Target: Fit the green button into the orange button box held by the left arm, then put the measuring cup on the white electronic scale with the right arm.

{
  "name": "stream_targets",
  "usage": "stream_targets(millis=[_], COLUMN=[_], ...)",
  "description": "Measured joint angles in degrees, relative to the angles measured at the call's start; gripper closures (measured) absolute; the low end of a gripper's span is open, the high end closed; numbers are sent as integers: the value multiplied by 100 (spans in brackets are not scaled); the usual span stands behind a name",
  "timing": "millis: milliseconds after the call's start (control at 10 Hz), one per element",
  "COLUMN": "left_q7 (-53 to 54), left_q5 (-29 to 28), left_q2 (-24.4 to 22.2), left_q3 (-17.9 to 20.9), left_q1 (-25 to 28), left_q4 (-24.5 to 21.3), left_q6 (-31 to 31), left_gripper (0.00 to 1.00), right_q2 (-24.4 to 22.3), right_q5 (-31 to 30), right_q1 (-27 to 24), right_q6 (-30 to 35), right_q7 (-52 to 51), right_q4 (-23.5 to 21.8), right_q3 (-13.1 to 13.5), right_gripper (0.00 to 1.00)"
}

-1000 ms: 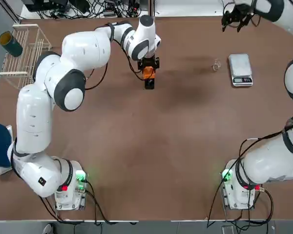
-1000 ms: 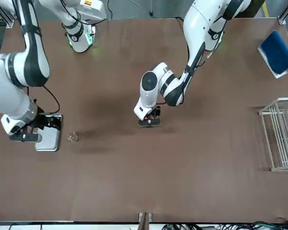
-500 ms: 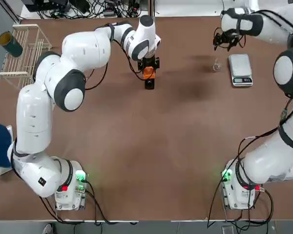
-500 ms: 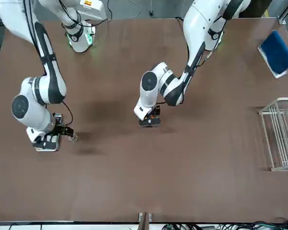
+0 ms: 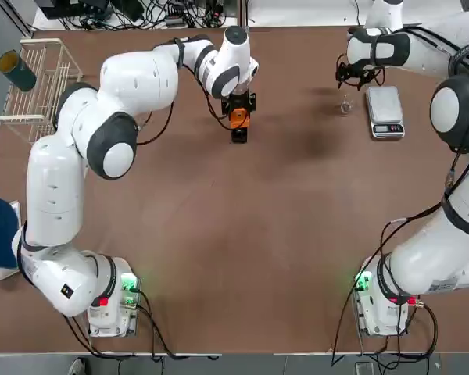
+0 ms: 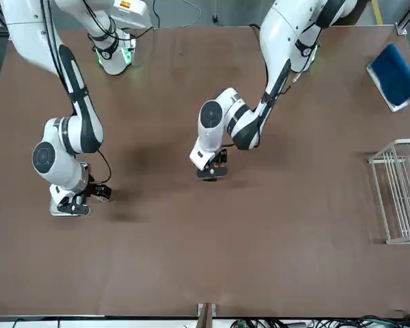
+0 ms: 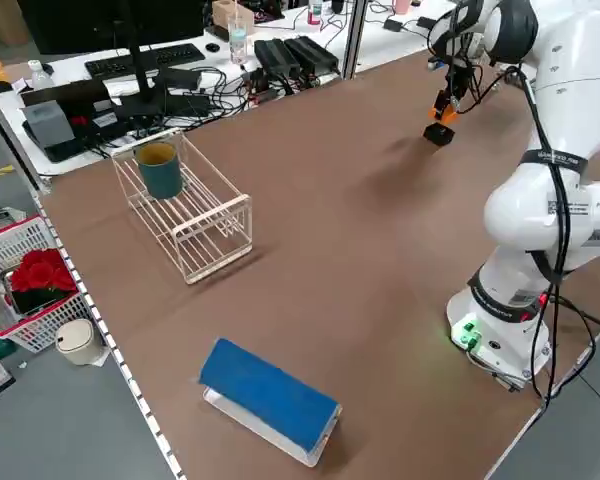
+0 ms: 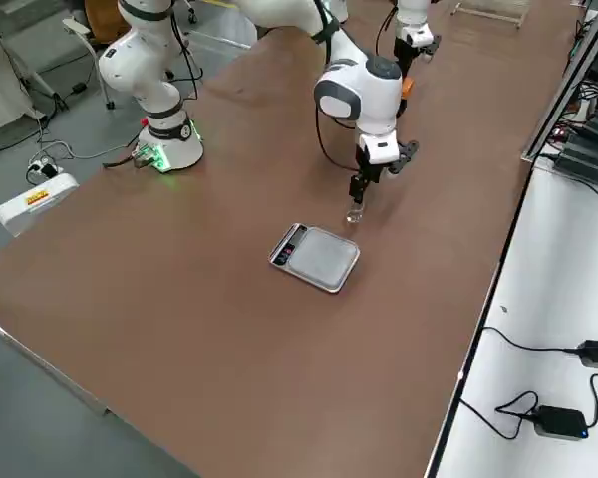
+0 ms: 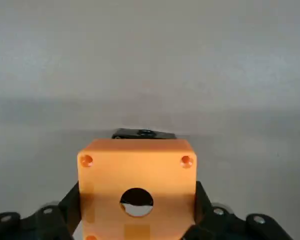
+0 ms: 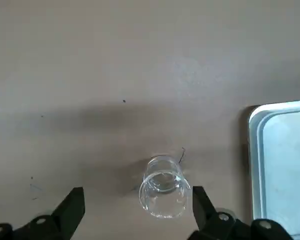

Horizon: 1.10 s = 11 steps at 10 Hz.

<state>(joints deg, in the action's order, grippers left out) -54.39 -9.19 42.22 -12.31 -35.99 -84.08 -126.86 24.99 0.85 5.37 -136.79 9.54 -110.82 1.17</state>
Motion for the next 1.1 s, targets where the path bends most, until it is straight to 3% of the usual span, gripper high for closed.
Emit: stream_targets(millis=[100,600,1100], left_q7=[0,0,0], left_q5=[0,0,0], left_q2=[1,96,152], left_q3=[2,4,2], left_q1=[4,-1,-8], left_q4=[-2,-22,-22], left_q6=[0,-8,-94], left_gripper=[14,14,14], right_q2=[58,211,212], right_q5=[8,16,17], right_q1=[15,59,134], right_q6=[-76,-269,-285], right_q7=[21,179,338], right_q4=[-29,-186,-228], right_q3=[-1,-4,-7], right_gripper=[6,32,40])
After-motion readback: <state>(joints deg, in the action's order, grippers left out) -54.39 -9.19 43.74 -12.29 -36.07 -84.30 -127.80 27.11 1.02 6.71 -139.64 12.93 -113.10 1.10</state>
